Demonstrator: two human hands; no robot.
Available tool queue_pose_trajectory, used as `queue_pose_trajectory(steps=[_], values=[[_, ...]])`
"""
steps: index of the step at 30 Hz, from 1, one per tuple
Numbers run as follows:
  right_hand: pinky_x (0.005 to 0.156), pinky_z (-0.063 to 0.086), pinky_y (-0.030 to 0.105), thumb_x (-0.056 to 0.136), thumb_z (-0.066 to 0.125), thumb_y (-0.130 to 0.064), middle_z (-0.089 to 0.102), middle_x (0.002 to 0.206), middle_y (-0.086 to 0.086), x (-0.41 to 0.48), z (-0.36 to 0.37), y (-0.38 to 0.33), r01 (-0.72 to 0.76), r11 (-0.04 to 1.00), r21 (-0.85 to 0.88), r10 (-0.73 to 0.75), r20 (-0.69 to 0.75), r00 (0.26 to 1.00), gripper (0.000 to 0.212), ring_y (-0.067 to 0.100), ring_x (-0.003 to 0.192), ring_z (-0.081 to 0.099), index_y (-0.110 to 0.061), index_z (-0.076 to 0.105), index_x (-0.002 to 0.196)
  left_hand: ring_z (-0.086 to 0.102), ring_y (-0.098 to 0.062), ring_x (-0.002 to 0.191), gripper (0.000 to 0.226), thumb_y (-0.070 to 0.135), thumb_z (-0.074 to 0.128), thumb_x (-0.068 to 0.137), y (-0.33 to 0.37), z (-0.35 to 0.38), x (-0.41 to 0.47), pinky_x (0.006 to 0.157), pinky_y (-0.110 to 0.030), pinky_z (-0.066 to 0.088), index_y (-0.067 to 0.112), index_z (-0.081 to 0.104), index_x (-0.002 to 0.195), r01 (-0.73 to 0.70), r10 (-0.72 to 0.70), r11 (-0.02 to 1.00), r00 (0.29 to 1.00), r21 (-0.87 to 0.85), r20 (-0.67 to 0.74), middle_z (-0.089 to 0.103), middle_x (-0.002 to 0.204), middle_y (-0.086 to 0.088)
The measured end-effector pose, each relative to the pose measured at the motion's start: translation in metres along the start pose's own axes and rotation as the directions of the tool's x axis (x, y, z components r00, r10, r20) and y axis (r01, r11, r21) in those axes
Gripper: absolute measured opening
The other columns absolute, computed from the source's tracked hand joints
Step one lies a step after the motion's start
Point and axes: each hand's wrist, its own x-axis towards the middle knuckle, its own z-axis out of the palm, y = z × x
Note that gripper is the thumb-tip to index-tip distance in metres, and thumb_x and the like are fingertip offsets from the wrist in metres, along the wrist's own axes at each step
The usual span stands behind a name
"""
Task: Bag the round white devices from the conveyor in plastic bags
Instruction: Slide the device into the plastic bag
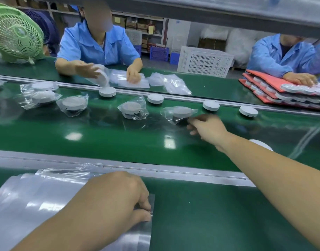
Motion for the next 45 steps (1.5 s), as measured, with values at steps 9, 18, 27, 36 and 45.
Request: queue_pose_trajectory(steps=[9,18,27,36,45], values=[[0.115,0.036,0.049,0.082,0.04,-0.082,0.037,0.157,0.013,-0.035,-0.112,0.094,-0.256,0.615,-0.746,0.189,-0.176,0.966,0.083,0.034,0.145,0.034,-0.039,0.038,0.152,0.042,0.011,0.12,0.03,0.05,0.045,0.097,0.007,0.025,0.007,0.096,-0.022,0.045,0.04,0.068,0.113,-0.072,0.079,0.995,0.99,0.063,-0.113,0.055,0.128,0.035],[0.094,0.043,0.013,0.098,0.068,-0.029,0.066,0.123,-0.014,-0.099,-0.087,0.027,0.53,0.505,-0.682,-0.425,0.338,0.84,0.034,0.011,0.11,0.066,-0.029,0.068,0.132,0.055,0.02,0.099,0.013,0.044,0.064,0.092,-0.002,0.029,0.011,0.087,-0.014,0.051,0.043,0.075,0.098,-0.002,-0.056,0.985,0.942,-0.173,-0.33,0.063,0.101,0.044],[0.086,0.06,0.032,0.086,0.082,-0.009,0.078,0.107,-0.005,-0.17,-0.005,-0.012,0.918,0.389,-0.074,-0.893,0.215,0.396,0.01,0.015,0.1,0.073,-0.01,0.082,0.096,0.069,0.007,0.079,0.012,0.036,0.073,0.088,0.007,0.026,0.011,0.072,-0.019,0.055,0.047,0.076,0.087,-0.002,-0.27,0.764,0.907,-0.645,-0.322,0.073,0.083,0.028],[0.081,0.06,0.031,0.079,0.089,-0.013,0.079,0.096,-0.004,-0.183,0.008,-0.014,0.885,0.466,0.024,-0.885,0.002,0.466,0.009,0.015,0.094,0.076,-0.01,0.081,0.082,0.071,0.004,0.084,0.013,0.043,0.069,0.09,0.004,0.015,0.011,0.071,-0.011,0.049,0.037,0.08,0.089,-0.012,-0.309,0.652,0.909,-0.758,-0.28,0.076,0.087,0.022],[0.08,0.059,0.029,0.059,0.083,-0.077,0.074,0.116,-0.008,-0.194,0.027,-0.021,0.316,0.789,0.526,-0.385,0.024,0.923,0.052,0.014,0.11,0.07,-0.03,0.082,0.083,0.07,-0.004,0.093,0.032,0.035,0.078,0.087,0.034,0.024,0.005,0.079,-0.015,0.054,0.045,0.063,0.112,-0.244,-0.171,0.451,0.92,-0.859,-0.352,0.073,0.108,0.013]])
